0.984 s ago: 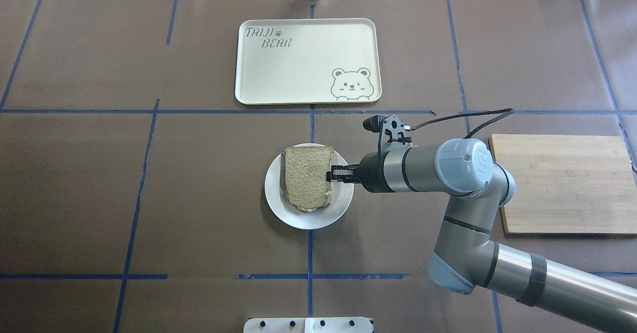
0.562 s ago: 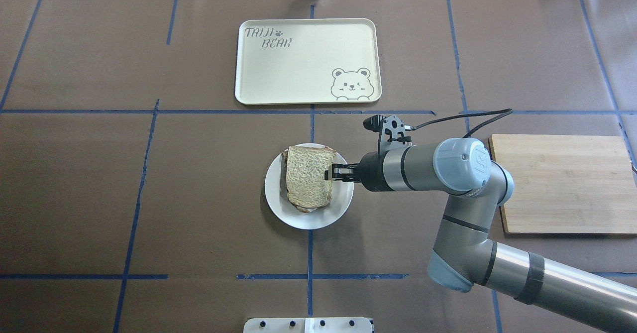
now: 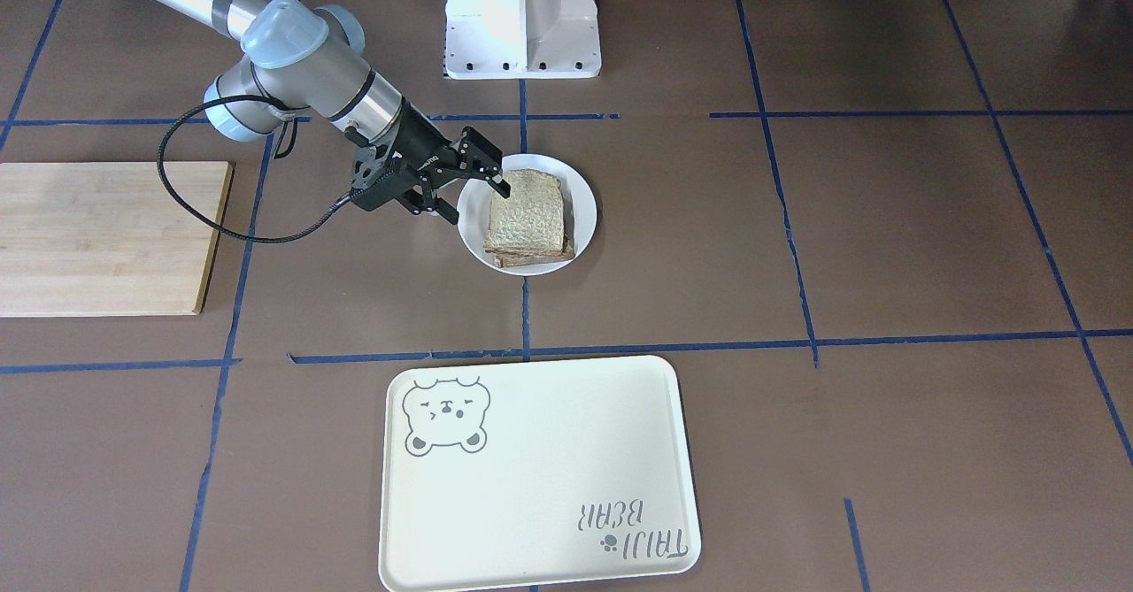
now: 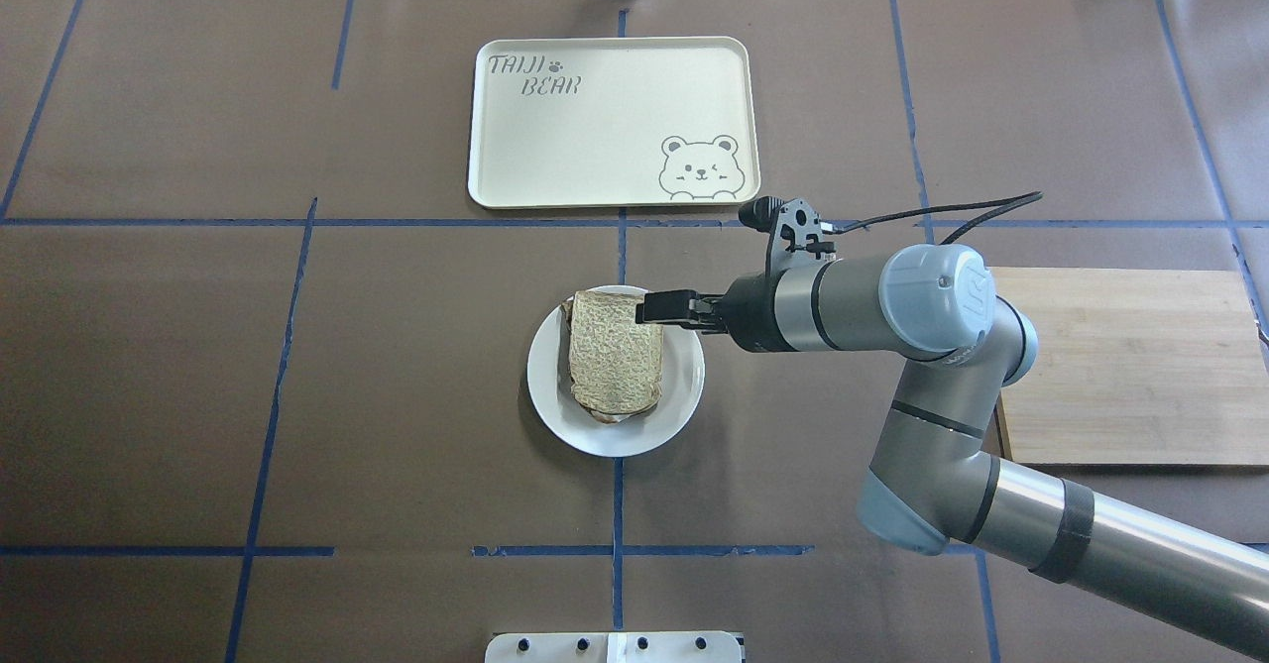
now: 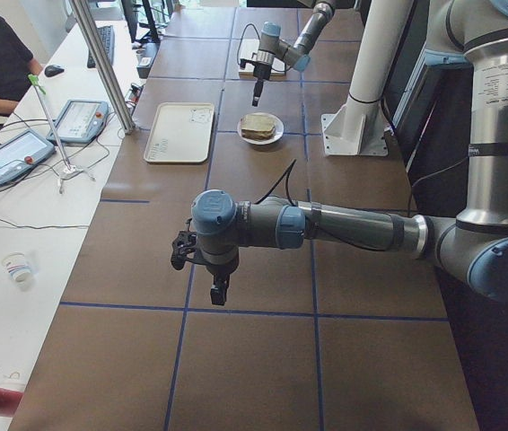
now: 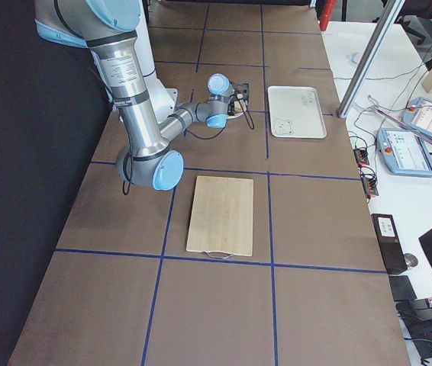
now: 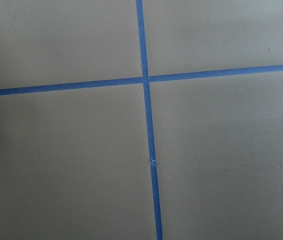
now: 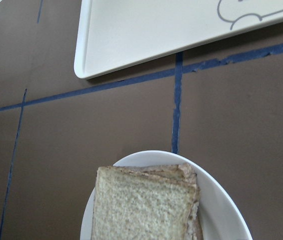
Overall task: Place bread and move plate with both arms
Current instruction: 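Withdraw the right gripper away from the plate while the left arm reaches in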
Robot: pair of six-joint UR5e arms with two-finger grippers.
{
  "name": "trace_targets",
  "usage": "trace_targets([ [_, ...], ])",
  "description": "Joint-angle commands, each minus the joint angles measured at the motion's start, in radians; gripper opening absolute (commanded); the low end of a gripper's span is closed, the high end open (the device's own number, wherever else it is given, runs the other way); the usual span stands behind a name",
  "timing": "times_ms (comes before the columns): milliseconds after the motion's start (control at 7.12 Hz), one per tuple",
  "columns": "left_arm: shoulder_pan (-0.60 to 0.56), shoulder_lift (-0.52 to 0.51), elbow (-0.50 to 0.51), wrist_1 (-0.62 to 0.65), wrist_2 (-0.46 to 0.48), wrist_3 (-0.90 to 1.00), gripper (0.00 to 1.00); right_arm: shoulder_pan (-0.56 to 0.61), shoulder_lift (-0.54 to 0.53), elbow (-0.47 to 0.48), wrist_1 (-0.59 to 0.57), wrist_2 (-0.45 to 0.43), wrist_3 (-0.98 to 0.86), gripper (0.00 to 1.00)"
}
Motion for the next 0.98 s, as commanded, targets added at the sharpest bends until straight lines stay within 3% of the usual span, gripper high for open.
trace_targets([
  [0,0.081,-0.010,-0.062,-0.070,0.000,-0.144,1.00,0.090,-0.024,0.084,-0.132,0.039,-0.007,1.00],
  [281,0.169,-0.004,-0.061,-0.391,0.000,-0.412,1.00,0.177,-0.061,0.197,-0.322,0.042,-0.085,1.00],
  [562,0.295,-0.001,-0.050,-0.672,0.011,-0.758,1.00,0.211,-0.100,0.314,-0.617,0.042,-0.316,1.00],
  [843,0.454,-0.011,-0.050,-0.898,0.118,-1.109,1.00,0.248,-0.103,0.384,-0.877,0.059,-0.508,1.00],
])
